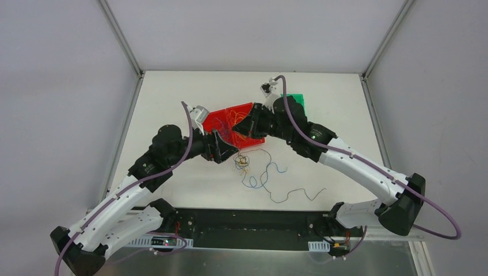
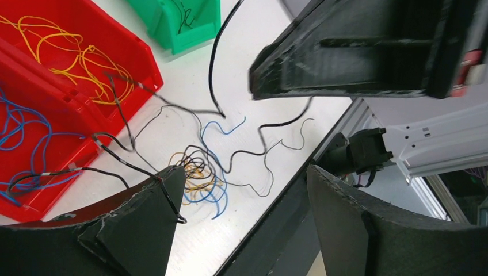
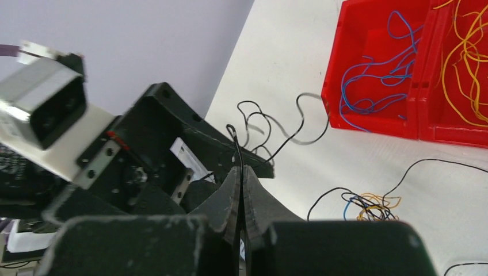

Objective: Untangle the cables

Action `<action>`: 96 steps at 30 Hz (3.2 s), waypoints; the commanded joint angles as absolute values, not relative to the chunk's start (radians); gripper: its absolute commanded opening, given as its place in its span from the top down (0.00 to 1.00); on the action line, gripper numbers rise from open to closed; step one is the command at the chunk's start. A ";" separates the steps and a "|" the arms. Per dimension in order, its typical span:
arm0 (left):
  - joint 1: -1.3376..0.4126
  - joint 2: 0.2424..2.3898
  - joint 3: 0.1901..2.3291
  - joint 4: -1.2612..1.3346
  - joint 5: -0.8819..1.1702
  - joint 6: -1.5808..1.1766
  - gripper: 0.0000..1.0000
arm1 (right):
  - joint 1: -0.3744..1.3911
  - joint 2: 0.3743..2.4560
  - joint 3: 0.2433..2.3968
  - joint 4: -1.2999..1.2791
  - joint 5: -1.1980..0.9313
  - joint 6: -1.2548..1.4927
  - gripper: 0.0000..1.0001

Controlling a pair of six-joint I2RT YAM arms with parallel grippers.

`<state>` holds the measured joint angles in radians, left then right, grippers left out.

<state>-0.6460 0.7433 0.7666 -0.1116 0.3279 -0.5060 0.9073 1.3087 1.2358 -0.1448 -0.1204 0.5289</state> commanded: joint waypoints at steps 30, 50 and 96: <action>-0.637 0.878 0.862 -0.095 0.180 -0.443 1.00 | 0.827 1.099 1.026 -0.100 -0.145 0.644 0.25; -0.638 0.870 0.992 -0.116 0.278 -0.544 1.00 | 0.952 1.210 0.740 0.240 -0.128 0.355 0.22; -0.620 0.695 1.164 -0.583 -0.462 -0.170 1.00 | 0.622 0.591 0.625 -0.572 0.385 0.632 0.96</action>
<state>-0.6327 0.7097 1.1309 -0.5888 -0.5488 -0.1768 0.6250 0.6125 0.6094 -0.6678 0.5152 0.7090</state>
